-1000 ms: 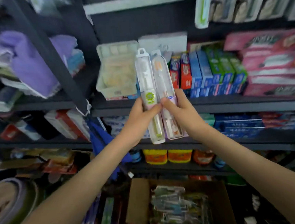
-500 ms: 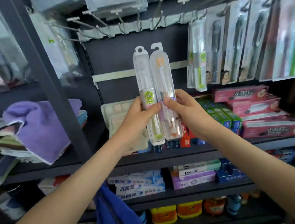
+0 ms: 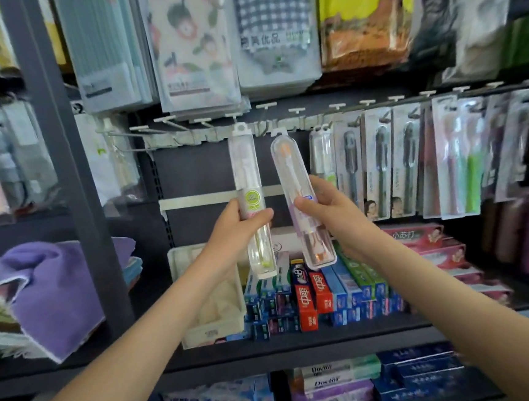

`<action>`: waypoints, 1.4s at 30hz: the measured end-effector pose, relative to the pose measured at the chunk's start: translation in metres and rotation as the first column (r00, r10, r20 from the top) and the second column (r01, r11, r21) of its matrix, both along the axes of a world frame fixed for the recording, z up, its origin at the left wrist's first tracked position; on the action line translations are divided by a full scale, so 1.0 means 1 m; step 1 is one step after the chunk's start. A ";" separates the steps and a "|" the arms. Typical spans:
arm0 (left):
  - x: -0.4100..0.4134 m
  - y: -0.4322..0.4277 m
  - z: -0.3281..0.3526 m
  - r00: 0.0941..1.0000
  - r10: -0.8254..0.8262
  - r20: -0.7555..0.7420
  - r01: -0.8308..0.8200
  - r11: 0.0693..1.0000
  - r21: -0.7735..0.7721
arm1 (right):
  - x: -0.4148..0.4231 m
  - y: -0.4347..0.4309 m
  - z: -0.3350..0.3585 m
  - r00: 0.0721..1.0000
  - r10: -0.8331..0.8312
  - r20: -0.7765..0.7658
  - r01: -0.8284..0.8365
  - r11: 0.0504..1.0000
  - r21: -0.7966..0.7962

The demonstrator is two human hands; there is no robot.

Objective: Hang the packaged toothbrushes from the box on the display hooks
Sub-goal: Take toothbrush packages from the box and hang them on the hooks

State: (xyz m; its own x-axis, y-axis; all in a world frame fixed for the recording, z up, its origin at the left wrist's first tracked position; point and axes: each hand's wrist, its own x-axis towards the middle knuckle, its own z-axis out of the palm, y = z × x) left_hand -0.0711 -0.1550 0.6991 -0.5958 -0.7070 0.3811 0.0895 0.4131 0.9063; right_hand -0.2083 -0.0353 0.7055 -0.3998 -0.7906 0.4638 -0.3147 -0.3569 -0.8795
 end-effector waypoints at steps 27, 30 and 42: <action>0.009 -0.016 0.018 0.983 0.137 -0.122 -0.129 0.989 0.072 | -0.016 -0.024 0.024 1.000 0.030 0.008 -0.030 0.999 -0.017; 0.010 -0.023 0.014 0.984 0.145 -0.107 -0.136 0.987 0.087 | -0.019 -0.027 0.018 0.999 0.044 -0.025 -0.044 0.999 -0.003; 0.002 -0.033 0.008 0.981 0.150 -0.122 -0.137 0.985 0.105 | -0.016 -0.057 0.016 0.992 -0.106 -0.072 0.102 0.993 -0.057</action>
State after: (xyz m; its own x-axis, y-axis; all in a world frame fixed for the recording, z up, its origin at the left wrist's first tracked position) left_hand -0.0696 -0.1880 0.7073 -0.4355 -0.8186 0.3744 0.1542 0.3419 0.9270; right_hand -0.2238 -0.0923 0.7215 -0.4413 -0.7201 0.5354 -0.4166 -0.3640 -0.8330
